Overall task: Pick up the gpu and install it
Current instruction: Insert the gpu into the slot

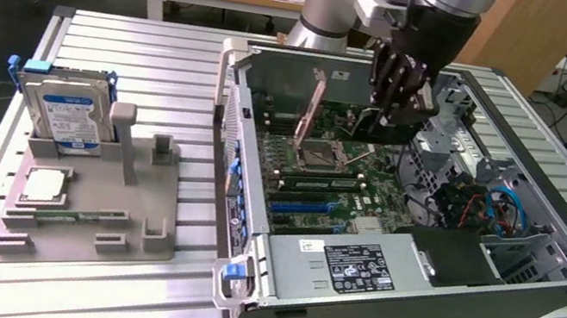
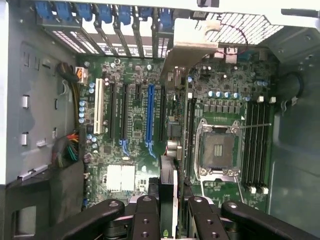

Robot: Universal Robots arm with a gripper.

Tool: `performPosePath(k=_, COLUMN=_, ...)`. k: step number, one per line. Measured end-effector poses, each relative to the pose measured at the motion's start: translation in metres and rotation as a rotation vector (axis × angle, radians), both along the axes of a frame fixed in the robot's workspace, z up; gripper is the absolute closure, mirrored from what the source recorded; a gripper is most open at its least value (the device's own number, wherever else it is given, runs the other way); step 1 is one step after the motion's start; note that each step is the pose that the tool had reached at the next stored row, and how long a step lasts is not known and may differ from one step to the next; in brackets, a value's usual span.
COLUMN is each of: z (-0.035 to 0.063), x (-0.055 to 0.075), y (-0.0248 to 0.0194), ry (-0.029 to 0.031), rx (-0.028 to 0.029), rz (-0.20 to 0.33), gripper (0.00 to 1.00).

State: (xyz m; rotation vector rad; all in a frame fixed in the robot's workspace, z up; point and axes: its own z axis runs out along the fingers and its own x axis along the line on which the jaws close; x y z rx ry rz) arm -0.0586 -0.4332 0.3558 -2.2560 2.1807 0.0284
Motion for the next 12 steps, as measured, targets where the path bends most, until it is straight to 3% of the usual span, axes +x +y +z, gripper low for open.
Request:
performPosePath(k=4, z=-0.0098, x=-0.009, y=-0.0002, ry=-0.0057, rx=-0.0008, rz=-0.004, gripper=0.73)
performPosePath(k=8, z=-0.0167, x=-0.016, y=-0.0014, ry=-0.0068, rx=-0.0027, rz=-0.007, gripper=0.73)
performPosePath(k=12, z=-0.0217, x=-0.018, y=-0.0103, ry=-0.0068, rx=-0.0093, rz=-0.007, gripper=0.73)
